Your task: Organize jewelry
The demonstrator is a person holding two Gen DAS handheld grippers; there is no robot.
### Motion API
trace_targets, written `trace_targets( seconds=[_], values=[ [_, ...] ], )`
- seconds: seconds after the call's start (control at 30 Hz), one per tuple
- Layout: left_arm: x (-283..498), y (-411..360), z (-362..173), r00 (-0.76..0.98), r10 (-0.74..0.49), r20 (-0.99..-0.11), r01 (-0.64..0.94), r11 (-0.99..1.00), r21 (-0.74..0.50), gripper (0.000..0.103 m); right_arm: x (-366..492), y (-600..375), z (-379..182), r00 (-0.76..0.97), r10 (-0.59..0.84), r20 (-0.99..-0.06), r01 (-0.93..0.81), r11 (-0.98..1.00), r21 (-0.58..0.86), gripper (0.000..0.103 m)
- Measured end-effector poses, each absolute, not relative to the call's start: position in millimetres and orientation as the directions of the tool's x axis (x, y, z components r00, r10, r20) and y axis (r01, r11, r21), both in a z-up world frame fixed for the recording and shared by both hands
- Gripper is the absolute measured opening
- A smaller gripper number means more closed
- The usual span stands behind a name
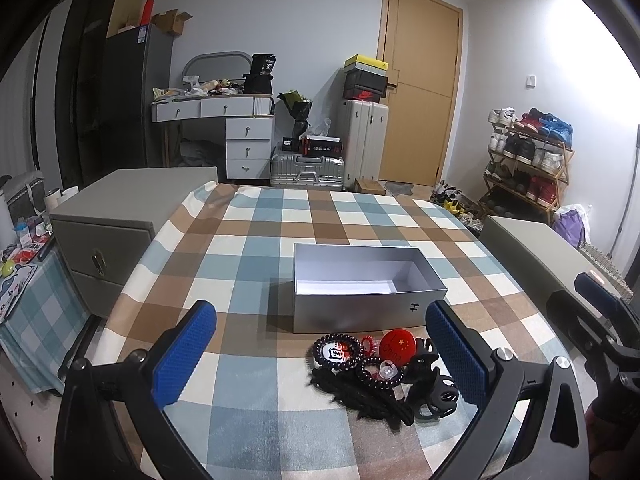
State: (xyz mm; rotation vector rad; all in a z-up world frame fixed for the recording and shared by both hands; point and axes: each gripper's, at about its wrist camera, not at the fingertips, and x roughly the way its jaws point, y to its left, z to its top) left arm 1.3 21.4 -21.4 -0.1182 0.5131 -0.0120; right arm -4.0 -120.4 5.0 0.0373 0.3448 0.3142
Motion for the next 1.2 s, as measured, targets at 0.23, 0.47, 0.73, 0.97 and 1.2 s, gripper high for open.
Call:
trace_targets(
  seconds=[0.23,0.47,0.73,0.97,1.2],
  values=[
    [6,27,-30,0.857,-0.073,-0.510,-0.002,0.989,-0.145,0.102,1,-119,-1,0.875,0.342,-0.344,-0.328,0.939,0.098,0.103],
    [9,35,-46,0.837,-0.098,-0.538,0.011,0.986,-0.163,0.102,14,-118,-21,0.821,0.398,-0.409,-0.372,0.917,0.146,0.103],
    [11,34,-72,0.789,-0.146,-0.597,0.042,0.982,-0.185,0.102,30,-118,-59,0.728,0.442,-0.524,-0.397,0.895,0.203,0.103],
    [10,34,-88,0.738,-0.180,-0.651,0.050,0.976,-0.213,0.102,38,-115,-87,0.654,0.470,-0.593,-0.418,0.878,0.235,0.103],
    [8,33,-97,0.714,-0.168,-0.679,0.045,0.980,-0.195,0.102,42,-109,-101,0.615,0.488,-0.619,-0.434,0.865,0.251,0.097]
  ],
)
